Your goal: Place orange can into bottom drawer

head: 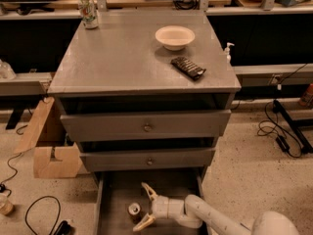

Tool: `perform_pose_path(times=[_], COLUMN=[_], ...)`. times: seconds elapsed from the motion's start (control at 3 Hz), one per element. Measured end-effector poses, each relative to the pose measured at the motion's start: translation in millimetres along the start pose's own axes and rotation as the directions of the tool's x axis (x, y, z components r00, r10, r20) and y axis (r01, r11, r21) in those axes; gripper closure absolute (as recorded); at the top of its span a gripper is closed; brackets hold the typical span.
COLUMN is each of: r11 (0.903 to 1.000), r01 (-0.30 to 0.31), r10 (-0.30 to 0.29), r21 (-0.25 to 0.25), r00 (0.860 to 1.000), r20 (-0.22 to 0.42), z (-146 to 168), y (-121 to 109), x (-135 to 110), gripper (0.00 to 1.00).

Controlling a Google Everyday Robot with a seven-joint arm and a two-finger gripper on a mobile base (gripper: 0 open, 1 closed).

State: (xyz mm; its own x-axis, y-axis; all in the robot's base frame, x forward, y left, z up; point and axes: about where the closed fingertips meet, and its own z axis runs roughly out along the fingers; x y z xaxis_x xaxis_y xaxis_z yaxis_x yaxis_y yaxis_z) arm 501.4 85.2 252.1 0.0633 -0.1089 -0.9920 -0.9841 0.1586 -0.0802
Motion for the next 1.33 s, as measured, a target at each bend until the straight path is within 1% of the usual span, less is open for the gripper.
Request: perform_pose_path(times=[0.33,0.67,1.0,1.33], r11=[0.9971,0.9927,0.9617,0.9626], r01=[0.076,0.117,0.265,0.263], r10=[-0.075,-0.12,-0.236,-0.236], r21=[0.003,-0.026,0.069,0.063], r00=[0.989,0.97,0.929,0.93], r20=[-0.128,-0.213,-0.286,-0.282], z=[-80,-126,-185,-181], y=[16,33,40,40], x=[-39,-89,-184,-184], gripper=[0.0,0.0,0.0,0.0])
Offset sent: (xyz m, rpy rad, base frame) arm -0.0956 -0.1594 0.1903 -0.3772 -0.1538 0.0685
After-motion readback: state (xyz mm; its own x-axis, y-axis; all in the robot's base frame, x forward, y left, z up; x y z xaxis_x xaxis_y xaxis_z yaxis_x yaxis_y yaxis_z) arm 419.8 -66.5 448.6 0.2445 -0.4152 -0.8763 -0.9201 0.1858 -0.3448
